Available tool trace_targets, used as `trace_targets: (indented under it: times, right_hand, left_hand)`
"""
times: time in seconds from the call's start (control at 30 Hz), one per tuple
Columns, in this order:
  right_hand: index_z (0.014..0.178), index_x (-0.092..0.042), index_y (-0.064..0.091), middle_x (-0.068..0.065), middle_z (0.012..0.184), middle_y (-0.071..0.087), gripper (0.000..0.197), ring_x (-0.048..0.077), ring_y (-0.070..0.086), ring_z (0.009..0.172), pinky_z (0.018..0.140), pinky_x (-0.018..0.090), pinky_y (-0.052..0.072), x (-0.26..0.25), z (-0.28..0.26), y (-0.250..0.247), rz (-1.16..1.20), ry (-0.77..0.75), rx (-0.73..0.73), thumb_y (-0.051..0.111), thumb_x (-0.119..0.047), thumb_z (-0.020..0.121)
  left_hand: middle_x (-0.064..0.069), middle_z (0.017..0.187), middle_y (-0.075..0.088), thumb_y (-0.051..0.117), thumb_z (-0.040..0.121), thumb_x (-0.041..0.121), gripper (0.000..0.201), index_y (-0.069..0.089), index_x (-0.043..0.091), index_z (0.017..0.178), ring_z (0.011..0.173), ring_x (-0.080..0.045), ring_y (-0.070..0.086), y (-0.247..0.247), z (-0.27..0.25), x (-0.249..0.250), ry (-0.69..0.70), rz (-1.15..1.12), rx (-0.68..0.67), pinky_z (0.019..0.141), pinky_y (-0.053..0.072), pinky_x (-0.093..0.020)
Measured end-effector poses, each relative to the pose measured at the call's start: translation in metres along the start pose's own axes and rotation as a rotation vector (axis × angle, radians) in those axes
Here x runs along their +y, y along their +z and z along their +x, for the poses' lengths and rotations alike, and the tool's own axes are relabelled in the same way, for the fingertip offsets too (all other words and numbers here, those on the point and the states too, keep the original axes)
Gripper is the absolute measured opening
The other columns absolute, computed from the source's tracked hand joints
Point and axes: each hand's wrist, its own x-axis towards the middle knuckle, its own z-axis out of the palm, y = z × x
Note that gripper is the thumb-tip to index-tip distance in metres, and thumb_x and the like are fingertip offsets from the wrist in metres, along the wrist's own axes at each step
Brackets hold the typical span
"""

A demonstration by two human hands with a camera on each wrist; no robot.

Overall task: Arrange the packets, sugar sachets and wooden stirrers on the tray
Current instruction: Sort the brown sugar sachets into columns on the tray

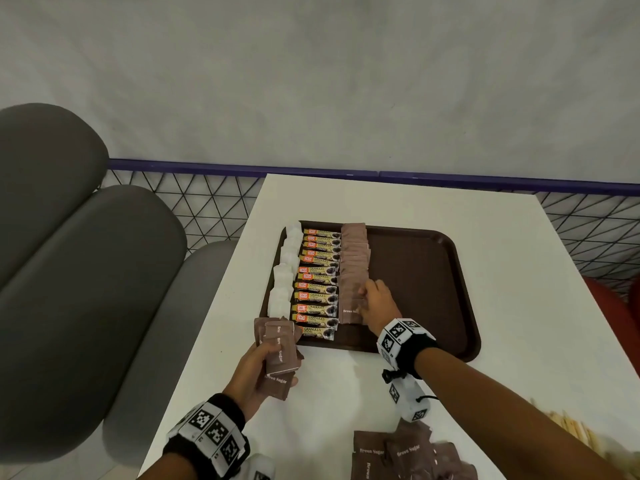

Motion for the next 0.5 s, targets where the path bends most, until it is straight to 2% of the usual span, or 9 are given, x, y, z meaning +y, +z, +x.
trace_targets:
  times: [0.1, 0.17, 0.27, 0.33, 0.43, 0.5]
  right_hand:
    - [0.112, -0.010, 0.046, 0.009, 0.121, 0.042, 0.031, 0.024, 0.041, 0.115, 0.089, 0.035, 0.046, 0.001, -0.002, -0.001, -0.005, 0.019, 0.038, 0.060, -0.012, 0.085]
    - [0.114, -0.011, 0.047, 0.008, 0.121, 0.042, 0.033, 0.023, 0.039, 0.116, 0.091, 0.034, 0.043, 0.000, -0.004, -0.002, 0.046, 0.019, 0.078, 0.061, -0.022, 0.086]
    - [0.113, -0.011, 0.049, 0.008, 0.117, 0.045, 0.029, 0.021, 0.041, 0.112, 0.090, 0.029, 0.039, -0.007, -0.010, -0.001, 0.136, -0.036, 0.108, 0.056, -0.027, 0.089]
    - [0.107, -0.013, 0.051, 0.005, 0.110, 0.048, 0.024, 0.018, 0.046, 0.103, 0.086, 0.026, 0.040, -0.014, -0.017, 0.001, 0.252, -0.093, 0.066, 0.055, -0.029, 0.090]
    - [0.092, -0.020, 0.049, -0.001, 0.093, 0.053, 0.013, 0.016, 0.054, 0.088, 0.078, 0.026, 0.045, -0.031, -0.031, 0.005, 0.521, -0.180, -0.085, 0.055, -0.031, 0.090]
    - [0.083, -0.024, 0.046, -0.005, 0.082, 0.052, 0.014, 0.012, 0.051, 0.078, 0.076, 0.027, 0.045, -0.041, -0.042, 0.008, 0.619, -0.228, -0.186, 0.052, -0.033, 0.092]
  left_hand:
    - [-0.020, 0.100, 0.066, 0.046, 0.093, 0.012, 0.026, 0.060, 0.013, 0.115, 0.082, -0.027, 0.062, 0.001, -0.001, 0.001, 0.024, 0.008, 0.018, 0.059, 0.054, -0.034]
    - [-0.017, 0.101, 0.066, 0.048, 0.092, 0.008, 0.025, 0.060, 0.014, 0.113, 0.082, -0.028, 0.062, 0.001, -0.001, 0.002, 0.050, 0.005, 0.023, 0.058, 0.054, -0.035]
    - [-0.013, 0.100, 0.068, 0.053, 0.090, 0.005, 0.024, 0.062, 0.014, 0.110, 0.078, -0.026, 0.064, 0.003, -0.002, 0.001, 0.085, 0.003, 0.043, 0.056, 0.055, -0.035]
    - [-0.012, 0.098, 0.069, 0.057, 0.089, 0.004, 0.025, 0.062, 0.014, 0.111, 0.074, -0.023, 0.065, 0.004, -0.002, 0.000, 0.103, 0.003, 0.058, 0.056, 0.056, -0.035]
    - [-0.013, 0.099, 0.069, 0.060, 0.087, 0.004, 0.031, 0.059, 0.011, 0.117, 0.074, -0.022, 0.066, 0.006, -0.003, -0.002, 0.131, 0.016, 0.073, 0.057, 0.056, -0.035]
    - [-0.014, 0.102, 0.069, 0.061, 0.086, 0.005, 0.034, 0.058, 0.010, 0.119, 0.076, -0.022, 0.067, 0.009, -0.003, -0.004, 0.148, 0.024, 0.086, 0.058, 0.056, -0.035]
